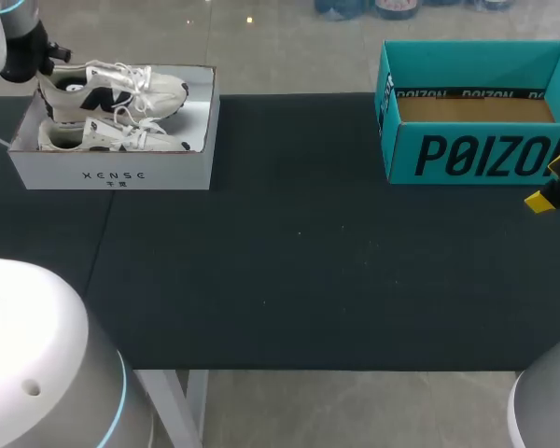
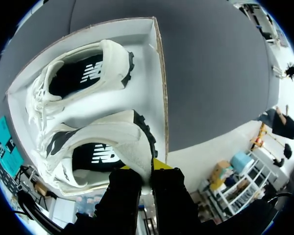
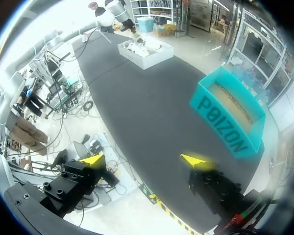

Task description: Take the shoe out of the shoebox, open the shoe tongue, remove and reinsert the insole, then place the shoe into the shoebox

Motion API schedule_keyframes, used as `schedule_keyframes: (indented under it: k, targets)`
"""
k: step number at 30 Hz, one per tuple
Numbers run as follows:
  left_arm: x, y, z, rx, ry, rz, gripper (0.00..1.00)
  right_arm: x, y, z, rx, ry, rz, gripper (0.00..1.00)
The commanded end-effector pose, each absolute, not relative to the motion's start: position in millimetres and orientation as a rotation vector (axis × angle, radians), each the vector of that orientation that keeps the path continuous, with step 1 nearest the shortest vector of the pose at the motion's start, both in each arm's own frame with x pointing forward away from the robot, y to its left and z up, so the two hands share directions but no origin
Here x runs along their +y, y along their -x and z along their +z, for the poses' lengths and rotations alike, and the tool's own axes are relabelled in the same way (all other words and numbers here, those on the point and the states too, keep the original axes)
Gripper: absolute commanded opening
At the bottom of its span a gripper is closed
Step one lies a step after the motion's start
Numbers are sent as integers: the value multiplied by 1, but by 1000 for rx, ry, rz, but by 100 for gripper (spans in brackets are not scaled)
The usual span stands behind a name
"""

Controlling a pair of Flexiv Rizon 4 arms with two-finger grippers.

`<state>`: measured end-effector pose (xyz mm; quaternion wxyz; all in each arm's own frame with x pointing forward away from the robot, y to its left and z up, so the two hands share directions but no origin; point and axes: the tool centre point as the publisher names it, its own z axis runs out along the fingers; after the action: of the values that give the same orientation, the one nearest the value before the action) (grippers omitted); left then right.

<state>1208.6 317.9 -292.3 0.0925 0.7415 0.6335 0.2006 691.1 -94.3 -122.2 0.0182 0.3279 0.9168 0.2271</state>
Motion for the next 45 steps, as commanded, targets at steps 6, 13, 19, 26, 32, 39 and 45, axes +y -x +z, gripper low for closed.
schedule_keyframes:
  k: [6,13,19,26,32,39,45]
  targets:
    - [318,-1216,-310,1874,-2212,576,0,-93,-694,-122,2853,-1021,701,100]
    - [316,-1219,-322,1870,-2213,557,0,-93,-694,-122,2853,-1021,701,100]
    - [316,-1220,-335,1882,-2216,547,0,-93,-694,-122,2853,-1021,701,100]
    - [320,-1225,-343,1893,-2224,574,0,-93,-694,-122,2853,-1021,701,100]
    - [321,-1228,-344,1888,-2231,566,0,-93,-694,-122,2853,-1021,701,100]
    - [321,-1226,-343,1897,-2206,572,100,-93,-694,-122,2853,-1021,701,100]
    - [319,-1219,-322,1908,-2196,625,100,-93,-694,-122,2853,-1021,701,100]
